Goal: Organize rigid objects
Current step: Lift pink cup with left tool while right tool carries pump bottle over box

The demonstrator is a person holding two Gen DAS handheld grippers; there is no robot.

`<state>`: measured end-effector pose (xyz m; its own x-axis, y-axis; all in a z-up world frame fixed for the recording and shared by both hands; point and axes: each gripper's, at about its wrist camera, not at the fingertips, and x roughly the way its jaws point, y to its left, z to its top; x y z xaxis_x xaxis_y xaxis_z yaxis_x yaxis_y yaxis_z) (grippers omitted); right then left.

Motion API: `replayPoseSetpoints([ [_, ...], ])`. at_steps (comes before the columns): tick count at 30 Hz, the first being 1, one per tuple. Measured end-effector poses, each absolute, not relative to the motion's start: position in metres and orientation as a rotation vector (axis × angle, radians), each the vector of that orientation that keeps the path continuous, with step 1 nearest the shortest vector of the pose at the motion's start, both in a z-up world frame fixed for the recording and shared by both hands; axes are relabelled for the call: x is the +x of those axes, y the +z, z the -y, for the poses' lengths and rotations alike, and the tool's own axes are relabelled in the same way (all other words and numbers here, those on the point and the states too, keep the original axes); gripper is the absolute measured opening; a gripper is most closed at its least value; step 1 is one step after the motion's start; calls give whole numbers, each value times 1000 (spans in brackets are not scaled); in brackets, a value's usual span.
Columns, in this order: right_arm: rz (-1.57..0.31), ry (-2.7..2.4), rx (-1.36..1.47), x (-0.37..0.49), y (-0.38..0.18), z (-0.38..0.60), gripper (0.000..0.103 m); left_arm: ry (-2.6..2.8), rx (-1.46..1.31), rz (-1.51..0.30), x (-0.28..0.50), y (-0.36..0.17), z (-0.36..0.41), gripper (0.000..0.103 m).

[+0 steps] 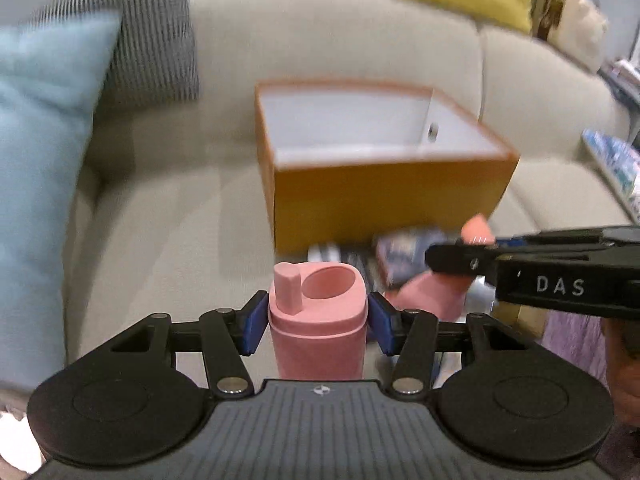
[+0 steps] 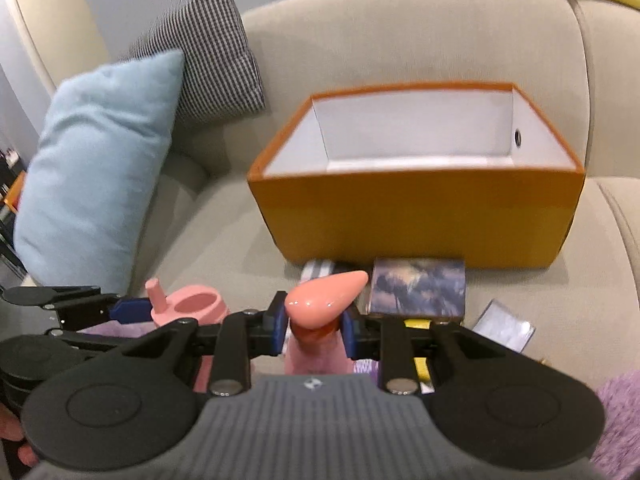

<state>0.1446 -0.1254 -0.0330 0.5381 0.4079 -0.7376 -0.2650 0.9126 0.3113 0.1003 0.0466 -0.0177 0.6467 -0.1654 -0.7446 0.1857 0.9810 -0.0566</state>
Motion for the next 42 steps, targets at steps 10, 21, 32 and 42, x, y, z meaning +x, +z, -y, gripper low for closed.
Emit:
replayPoseSetpoints([
  [10, -786, 398, 282, 224, 31, 155, 26, -309, 115, -631, 180, 45, -30, 61],
  [21, -889, 297, 272, 355, -30, 144, 26, -406, 236, -710, 306, -11, -18, 61],
  [32, -958, 299, 253, 426, -84, 131, 26, -398, 358, -813, 359, -58, -8, 61],
  [42, -980, 300, 253, 439, -108, 113, 27, -341, 503, -828, 355, -86, 8, 62],
])
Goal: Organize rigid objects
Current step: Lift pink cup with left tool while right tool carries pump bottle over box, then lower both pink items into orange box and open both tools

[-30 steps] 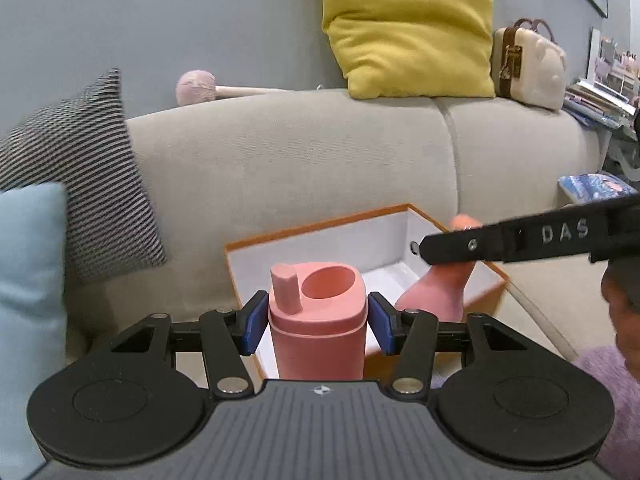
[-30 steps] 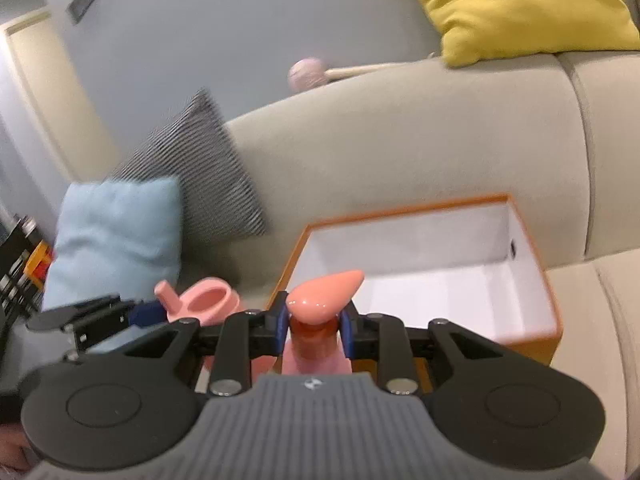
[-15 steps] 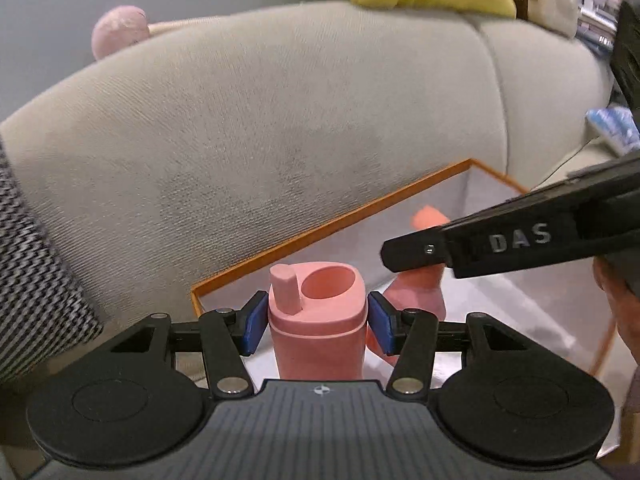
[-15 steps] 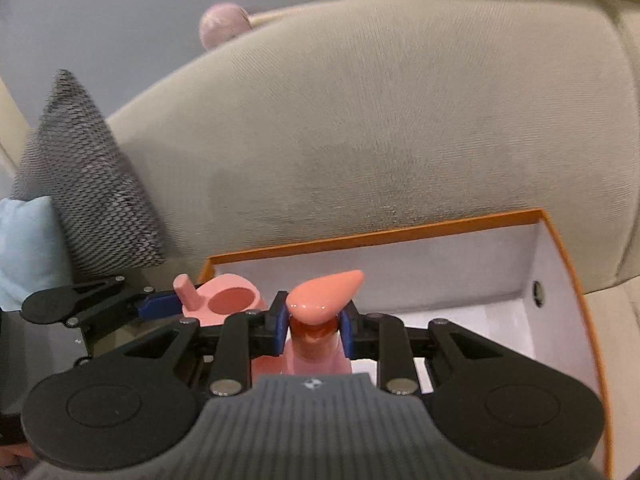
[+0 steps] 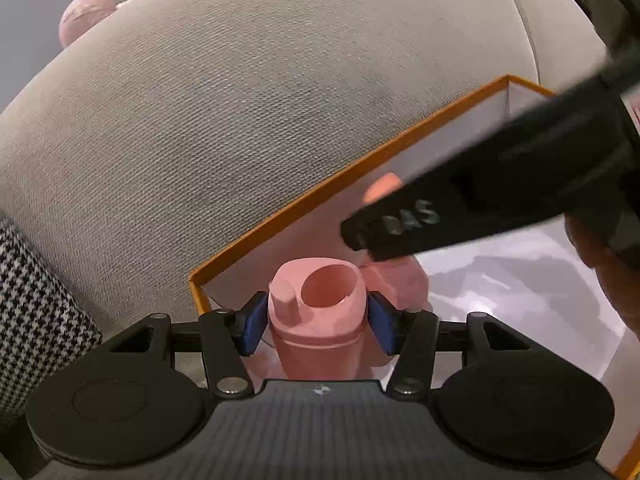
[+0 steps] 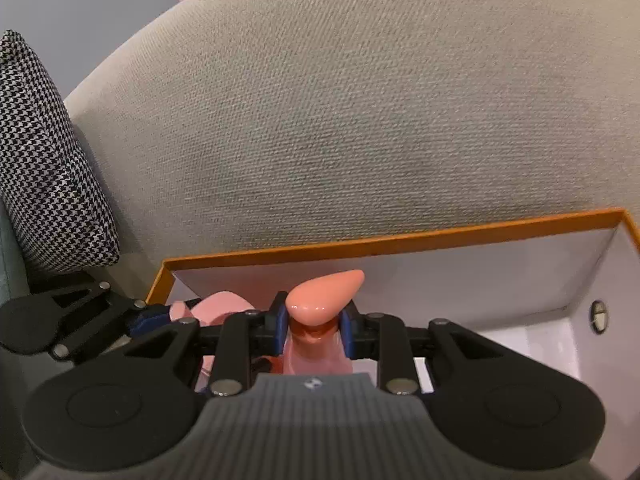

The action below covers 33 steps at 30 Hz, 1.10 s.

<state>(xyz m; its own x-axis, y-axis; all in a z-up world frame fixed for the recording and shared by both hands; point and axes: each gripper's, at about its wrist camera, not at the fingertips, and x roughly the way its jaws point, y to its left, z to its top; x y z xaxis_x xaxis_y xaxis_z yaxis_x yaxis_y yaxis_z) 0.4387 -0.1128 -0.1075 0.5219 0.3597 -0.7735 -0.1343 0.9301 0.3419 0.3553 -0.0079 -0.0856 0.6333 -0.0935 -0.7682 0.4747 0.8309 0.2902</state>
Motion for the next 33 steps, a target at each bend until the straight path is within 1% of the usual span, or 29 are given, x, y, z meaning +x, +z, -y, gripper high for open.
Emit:
replayPoseSetpoints([
  [2, -975, 293, 235, 440, -107, 111, 27, -337, 529, -833, 353, -89, 11, 62],
  [5, -993, 297, 222, 443, -109, 107, 27, -329, 529, -833, 353, -89, 14, 67],
  [6, -999, 298, 218, 444, -110, 106, 27, -327, 533, -828, 354, -89, 15, 69],
  [7, -1005, 299, 212, 444, -113, 105, 28, -322, 540, -821, 352, -88, 15, 74],
  [8, -1012, 299, 209, 445, -114, 104, 28, -313, 539, -819, 353, -87, 15, 76],
  [15, -1010, 301, 213, 449, -112, 102, 29, -335, 381, -792, 332, -58, -7, 77],
  [17, -1038, 329, 185, 449, -112, 99, 32, -332, 319, -774, 319, -49, -16, 78],
  [21, -1070, 380, 196, 449, -107, 99, 35, -274, 238, -772, 300, -36, -33, 79],
  [23, -1079, 390, 194, 449, -102, 103, 43, -249, 175, -784, 292, -33, -46, 79],
  [26, -1117, 444, 179, 443, -99, 106, 52, -217, 65, -799, 280, -32, -62, 79],
  [27, -1134, 466, 160, 441, -100, 106, 54, -213, 27, -803, 276, -33, -68, 76],
  [28, -1153, 489, 130, 439, -101, 103, 58, -216, -23, -815, 272, -35, -73, 74],
  [29, -1167, 507, 89, 437, -104, 100, 59, -221, -65, -822, 268, -37, -77, 71],
  [31, -1187, 524, 4, 437, -109, 93, 60, -226, -129, -826, 267, -39, -82, 59],
  [32, -1199, 527, -23, 440, -112, 91, 62, -231, -151, -826, 265, -41, -84, 57],
  [33, -1212, 535, -40, 443, -115, 88, 62, -239, -171, -828, 270, -44, -87, 51],
])
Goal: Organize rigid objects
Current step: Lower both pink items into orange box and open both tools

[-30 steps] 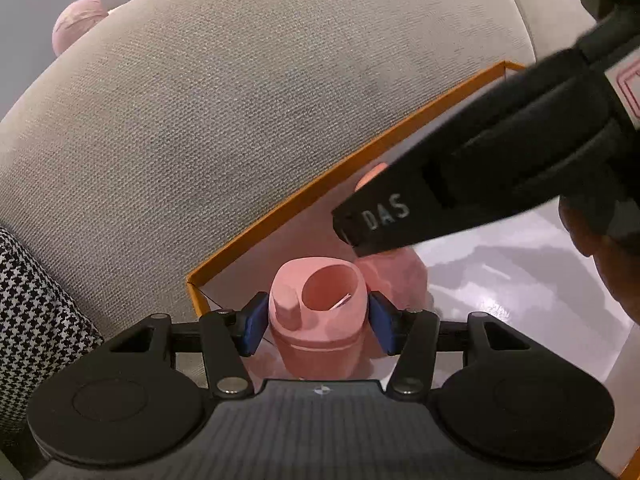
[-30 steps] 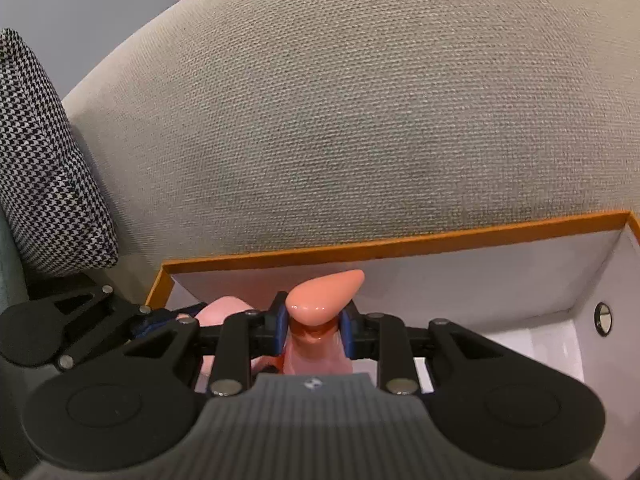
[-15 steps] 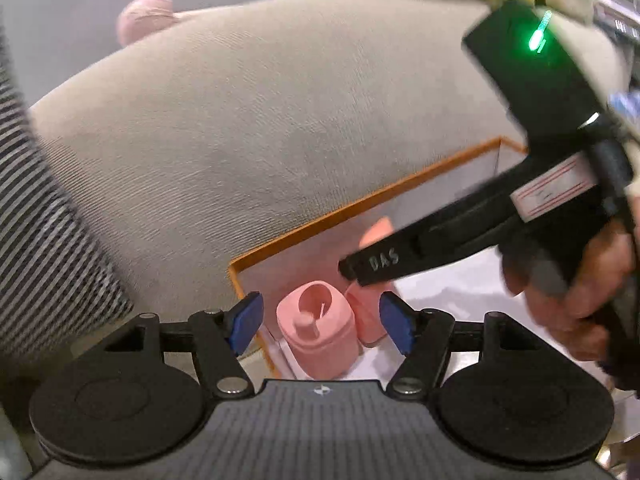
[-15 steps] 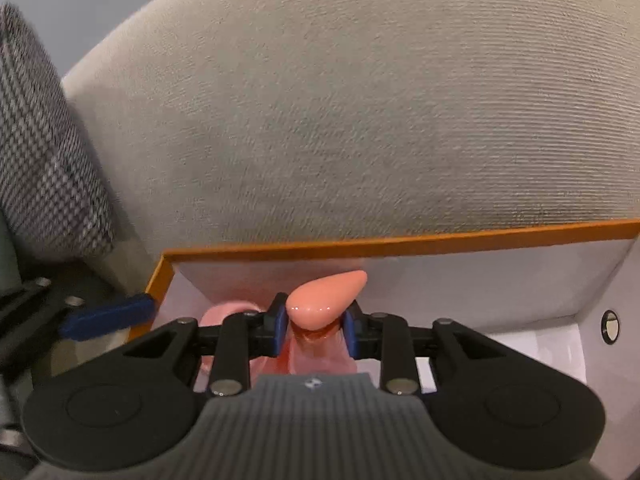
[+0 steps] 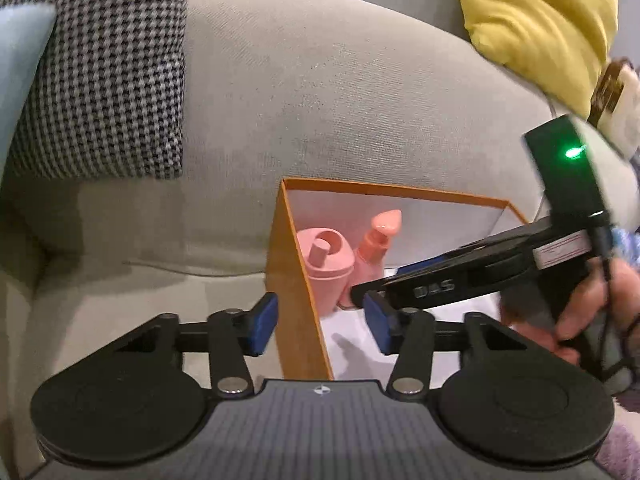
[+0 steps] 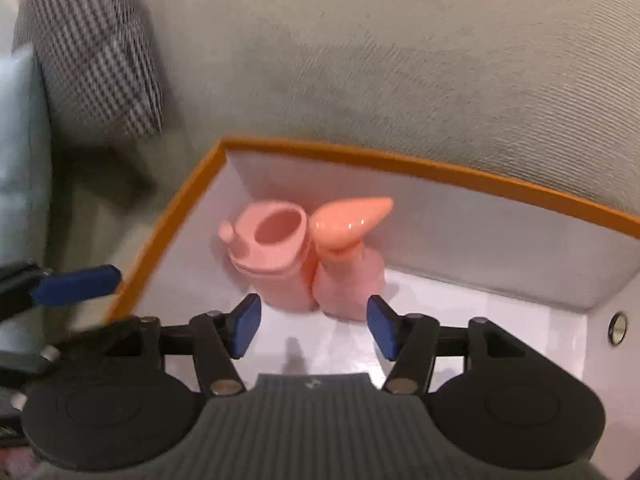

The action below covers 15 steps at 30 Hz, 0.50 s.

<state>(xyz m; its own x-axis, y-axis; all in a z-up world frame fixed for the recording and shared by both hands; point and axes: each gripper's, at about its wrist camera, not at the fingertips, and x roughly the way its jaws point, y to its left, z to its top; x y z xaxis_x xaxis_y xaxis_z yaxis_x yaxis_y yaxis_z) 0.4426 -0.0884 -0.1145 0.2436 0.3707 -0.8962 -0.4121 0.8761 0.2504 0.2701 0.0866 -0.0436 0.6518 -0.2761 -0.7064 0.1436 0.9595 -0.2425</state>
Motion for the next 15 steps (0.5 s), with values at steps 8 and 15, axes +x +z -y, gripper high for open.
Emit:
replayPoseSetpoints([
  [8, -1220, 524, -166, 449, -122, 62, 59, -273, -240, -837, 282, -44, -88, 34],
  [15, -1286, 536, 34, 456, -123, 57, 12, -270, -254, -833, 281, -47, -91, 24],
])
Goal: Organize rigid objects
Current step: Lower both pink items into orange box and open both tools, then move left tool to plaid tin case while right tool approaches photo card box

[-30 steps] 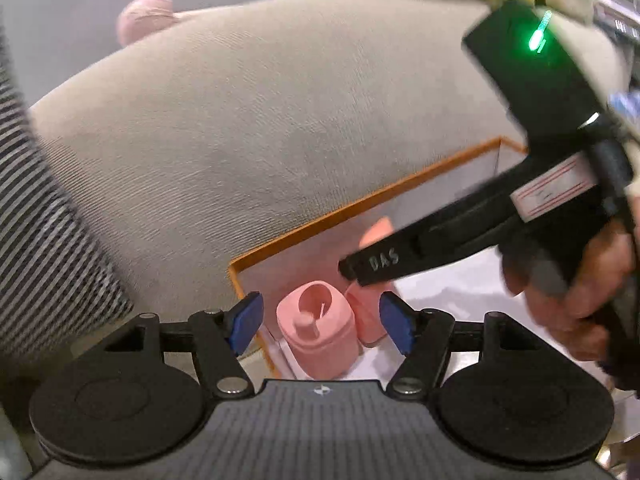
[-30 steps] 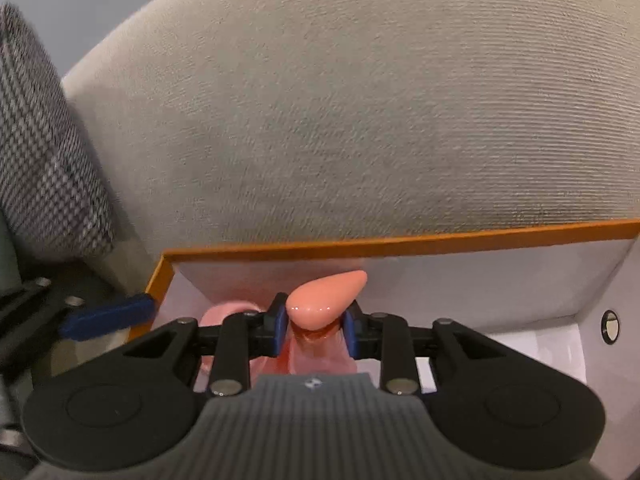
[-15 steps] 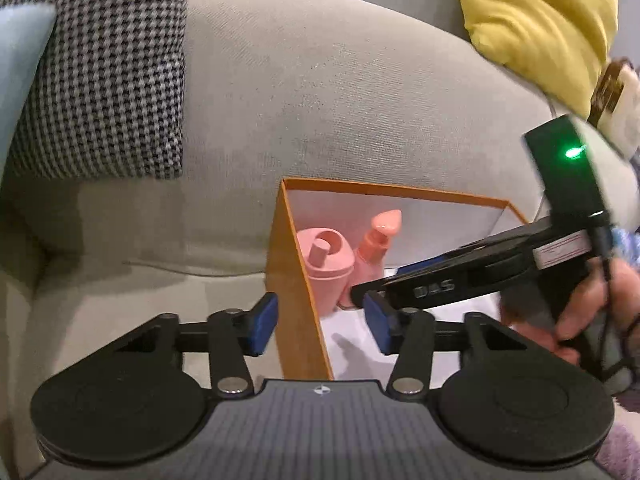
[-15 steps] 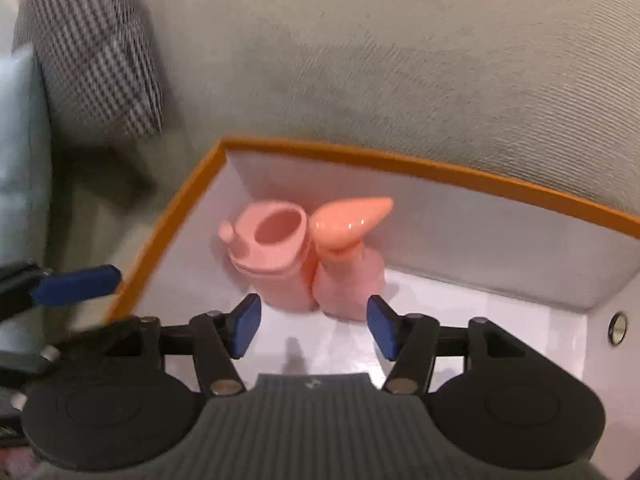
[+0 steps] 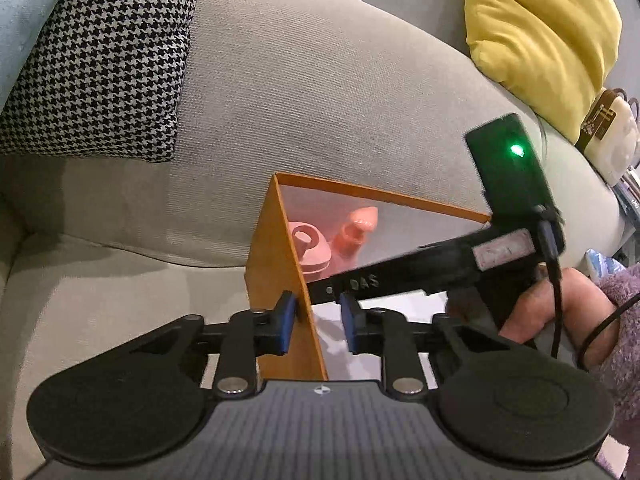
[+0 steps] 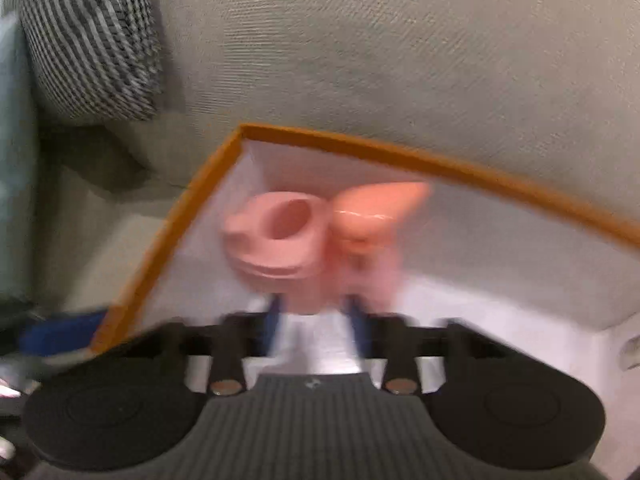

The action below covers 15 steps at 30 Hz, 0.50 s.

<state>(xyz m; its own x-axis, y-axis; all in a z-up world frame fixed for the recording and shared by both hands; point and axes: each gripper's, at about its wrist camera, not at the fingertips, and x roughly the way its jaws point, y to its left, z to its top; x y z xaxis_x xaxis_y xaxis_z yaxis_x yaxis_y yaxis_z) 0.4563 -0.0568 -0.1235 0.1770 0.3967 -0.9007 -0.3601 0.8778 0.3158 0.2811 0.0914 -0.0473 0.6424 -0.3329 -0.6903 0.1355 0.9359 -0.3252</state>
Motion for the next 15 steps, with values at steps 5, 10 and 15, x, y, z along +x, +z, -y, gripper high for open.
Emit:
replayPoseSetpoints([
  [5, -1272, 507, -29, 450, -125, 48, 19, -269, -250, -834, 278, -47, -92, 23],
  [10, -1258, 508, -35, 436, -105, 57, 19, -258, -265, -817, 275, -44, -92, 23],
  [15, -1196, 493, -23, 415, -68, 75, 23, -237, -247, -752, 255, -25, -90, 23],
])
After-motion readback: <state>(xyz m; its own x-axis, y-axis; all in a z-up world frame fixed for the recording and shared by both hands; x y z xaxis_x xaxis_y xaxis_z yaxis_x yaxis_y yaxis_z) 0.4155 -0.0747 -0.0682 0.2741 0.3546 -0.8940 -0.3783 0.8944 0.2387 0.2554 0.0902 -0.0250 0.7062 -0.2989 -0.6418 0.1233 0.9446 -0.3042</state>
